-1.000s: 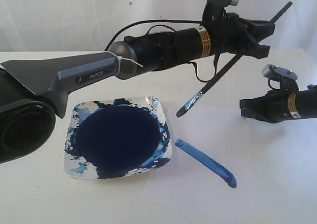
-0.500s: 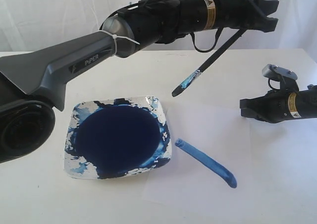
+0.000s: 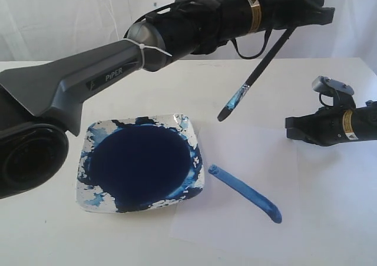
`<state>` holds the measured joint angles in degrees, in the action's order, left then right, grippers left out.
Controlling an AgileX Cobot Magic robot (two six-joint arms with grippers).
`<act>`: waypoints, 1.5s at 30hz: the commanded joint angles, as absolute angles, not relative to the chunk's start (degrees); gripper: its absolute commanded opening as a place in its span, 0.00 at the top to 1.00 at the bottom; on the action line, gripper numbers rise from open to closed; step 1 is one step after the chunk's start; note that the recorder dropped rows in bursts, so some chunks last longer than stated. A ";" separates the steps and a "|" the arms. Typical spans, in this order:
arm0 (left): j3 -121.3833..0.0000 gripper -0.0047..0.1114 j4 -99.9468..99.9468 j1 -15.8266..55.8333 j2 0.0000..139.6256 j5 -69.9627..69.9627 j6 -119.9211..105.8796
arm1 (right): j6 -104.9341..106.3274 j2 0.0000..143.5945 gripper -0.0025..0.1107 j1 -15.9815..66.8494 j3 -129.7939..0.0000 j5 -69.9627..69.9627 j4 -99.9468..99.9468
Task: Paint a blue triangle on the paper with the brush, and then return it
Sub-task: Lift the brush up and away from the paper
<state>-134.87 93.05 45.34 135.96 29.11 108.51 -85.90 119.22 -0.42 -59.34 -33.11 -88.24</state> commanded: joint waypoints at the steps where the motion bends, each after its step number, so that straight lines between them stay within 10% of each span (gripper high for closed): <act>1: -135.38 0.96 82.71 46.67 135.25 28.83 98.19 | -85.92 118.91 0.95 -0.49 -59.36 -32.31 -88.28; 26: -135.38 0.96 7.62 53.95 127.31 -19.93 -2.35 | -85.92 118.91 0.95 -0.49 -59.36 -32.31 -88.28; 45: -135.38 0.96 -35.63 53.23 125.39 -16.50 -40.00 | -85.92 118.91 0.95 -0.49 -59.36 -32.11 -88.28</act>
